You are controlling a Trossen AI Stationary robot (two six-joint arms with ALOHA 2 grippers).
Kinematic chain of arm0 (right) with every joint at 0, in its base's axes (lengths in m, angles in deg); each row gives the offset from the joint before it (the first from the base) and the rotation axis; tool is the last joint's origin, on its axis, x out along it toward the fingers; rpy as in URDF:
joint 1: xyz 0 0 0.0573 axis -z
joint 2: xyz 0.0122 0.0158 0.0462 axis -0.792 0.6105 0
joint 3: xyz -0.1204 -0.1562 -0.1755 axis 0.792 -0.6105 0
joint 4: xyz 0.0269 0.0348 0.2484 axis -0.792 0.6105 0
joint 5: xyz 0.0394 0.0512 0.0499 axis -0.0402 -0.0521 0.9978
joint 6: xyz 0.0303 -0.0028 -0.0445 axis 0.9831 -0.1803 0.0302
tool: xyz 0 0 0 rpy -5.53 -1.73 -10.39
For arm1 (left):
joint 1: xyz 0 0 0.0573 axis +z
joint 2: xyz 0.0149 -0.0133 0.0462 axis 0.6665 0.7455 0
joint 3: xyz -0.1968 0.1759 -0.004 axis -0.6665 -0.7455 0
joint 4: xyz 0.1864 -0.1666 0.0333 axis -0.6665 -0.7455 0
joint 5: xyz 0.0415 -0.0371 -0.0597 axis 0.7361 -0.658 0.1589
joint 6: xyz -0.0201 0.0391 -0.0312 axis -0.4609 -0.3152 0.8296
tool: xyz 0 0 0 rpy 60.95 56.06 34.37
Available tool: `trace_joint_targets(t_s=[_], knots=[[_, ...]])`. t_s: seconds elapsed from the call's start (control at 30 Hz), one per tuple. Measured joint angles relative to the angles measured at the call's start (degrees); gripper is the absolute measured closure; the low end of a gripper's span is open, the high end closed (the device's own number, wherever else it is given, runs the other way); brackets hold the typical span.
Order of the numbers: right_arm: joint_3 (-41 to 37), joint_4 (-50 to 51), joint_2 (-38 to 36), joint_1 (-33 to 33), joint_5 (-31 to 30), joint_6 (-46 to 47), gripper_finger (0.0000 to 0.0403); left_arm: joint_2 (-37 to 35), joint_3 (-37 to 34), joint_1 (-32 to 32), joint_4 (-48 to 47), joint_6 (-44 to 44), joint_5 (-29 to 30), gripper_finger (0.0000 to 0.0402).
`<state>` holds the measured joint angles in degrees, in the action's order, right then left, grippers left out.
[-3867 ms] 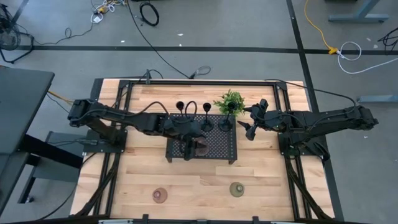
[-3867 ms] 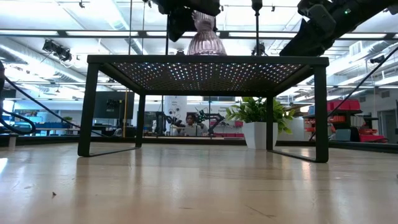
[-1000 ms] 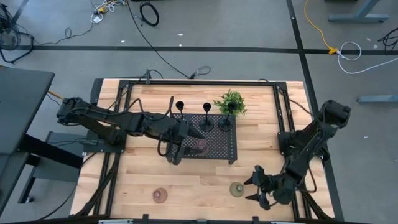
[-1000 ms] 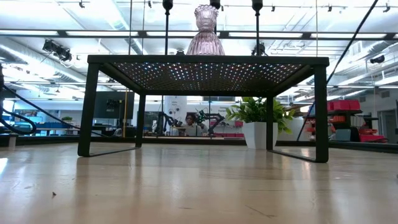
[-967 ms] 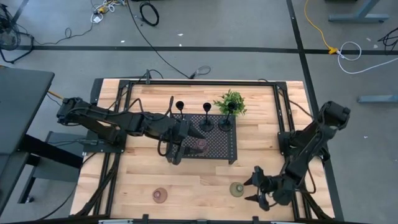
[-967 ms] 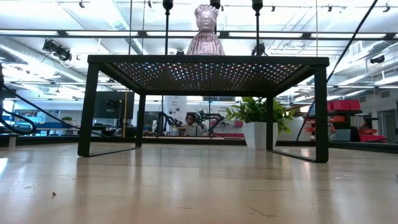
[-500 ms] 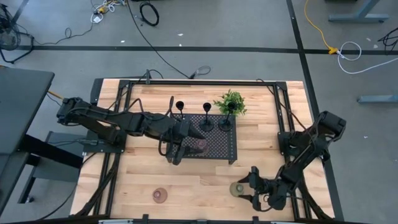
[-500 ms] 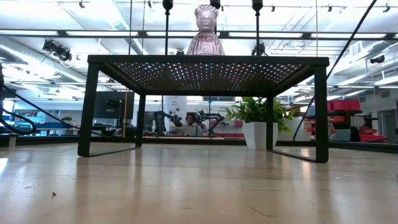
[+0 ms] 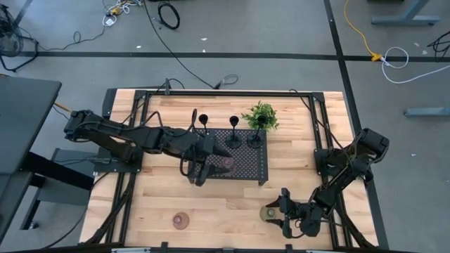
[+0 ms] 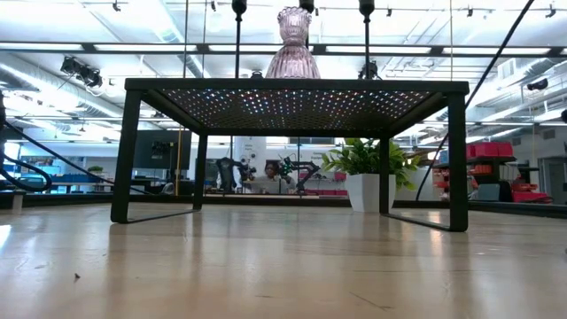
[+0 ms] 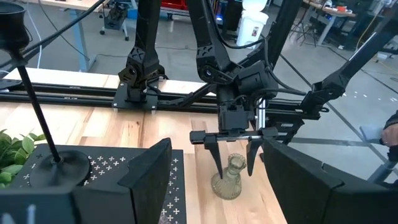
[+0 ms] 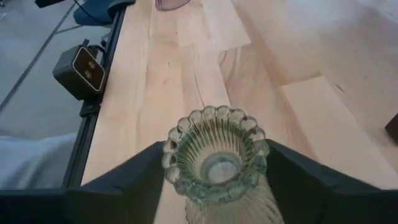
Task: Pick & Place candle stick holders
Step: Put the green candle holder on the shelf
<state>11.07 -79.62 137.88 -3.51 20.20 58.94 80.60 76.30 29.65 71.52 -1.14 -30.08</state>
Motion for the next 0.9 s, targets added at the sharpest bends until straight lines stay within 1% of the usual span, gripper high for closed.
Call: trace_joint_targets(t_s=[0.1, 0.27, 0.5, 0.63, 0.73, 0.9], knots=[[0.00, -0.18, 0.00, 0.00, 0.08, 0.05, 0.0183, 0.00, 0.00, 0.02, -0.02, 0.02, 0.15, 0.0148], [0.00, -0.62, -0.05, 0.02, -0.65, 0.90, 0.0289, 0.00, 0.00, 0.01, -0.08, 0.02, 0.23, 0.0148], [0.00, -0.79, -0.07, 0.02, -0.56, 0.86, 0.0291, 0.00, 0.00, 0.02, -0.16, 0.02, 0.23, 0.0148], [0.00, -1.81, -1.08, 0.51, 0.93, 0.40, 0.0291, 0.00, 0.00, 0.00, -0.17, 0.02, 0.23, 0.0148], [0.64, -1.43, -4.29, 0.74, 0.98, -2.58, 0.0291, 0.00, 0.00, 0.01, -0.17, 0.02, 0.23, 0.0148], [3.94, 3.10, -12.66, 0.72, -0.51, -10.12, 0.0291, 0.00, 0.00, 0.00, -0.17, 0.04, 0.23, 0.0148]])
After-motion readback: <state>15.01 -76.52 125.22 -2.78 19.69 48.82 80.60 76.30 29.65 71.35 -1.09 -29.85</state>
